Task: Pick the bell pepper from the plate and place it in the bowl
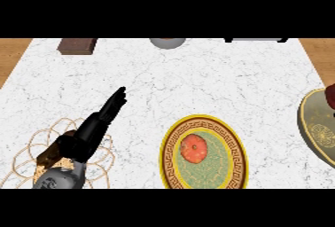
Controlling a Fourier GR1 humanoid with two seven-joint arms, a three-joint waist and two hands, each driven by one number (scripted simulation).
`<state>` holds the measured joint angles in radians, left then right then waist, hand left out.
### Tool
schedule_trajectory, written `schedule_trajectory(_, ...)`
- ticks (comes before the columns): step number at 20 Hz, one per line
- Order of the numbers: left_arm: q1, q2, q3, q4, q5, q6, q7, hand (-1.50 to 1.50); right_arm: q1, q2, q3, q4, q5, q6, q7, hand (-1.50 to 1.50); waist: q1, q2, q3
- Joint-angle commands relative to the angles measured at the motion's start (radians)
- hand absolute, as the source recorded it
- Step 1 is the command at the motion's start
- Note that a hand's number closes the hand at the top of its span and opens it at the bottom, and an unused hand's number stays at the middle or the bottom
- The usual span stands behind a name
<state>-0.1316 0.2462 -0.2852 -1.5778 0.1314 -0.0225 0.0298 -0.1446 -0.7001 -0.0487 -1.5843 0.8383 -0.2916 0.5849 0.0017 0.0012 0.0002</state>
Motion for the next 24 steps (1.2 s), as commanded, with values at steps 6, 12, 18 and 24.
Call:
schedule_trajectory(6,-0.051,-0.015,0.021,0.014,-0.012,-0.002,0.028,0.0,-0.061,0.035,-0.074,0.333,-0.27,0.214,-0.143,1.5,0.012,0.004,0.001)
schedule_trajectory(12,-0.041,-0.026,0.049,0.046,-0.018,-0.016,0.003,0.0,-0.141,0.003,-0.192,0.539,-0.394,0.226,-0.482,-1.5,0.006,0.003,0.001)
schedule_trajectory(18,-0.011,-0.047,0.031,-0.034,-0.022,-0.023,0.066,0.0,-0.15,0.041,-0.293,0.573,-0.402,0.072,-0.545,-1.5,0.001,-0.001,0.001)
schedule_trajectory(24,-0.025,-0.051,0.066,0.075,-0.024,-0.046,-0.021,0.0,-0.17,0.018,-0.467,0.532,-0.551,0.056,-0.488,-1.5,-0.012,-0.001,0.0)
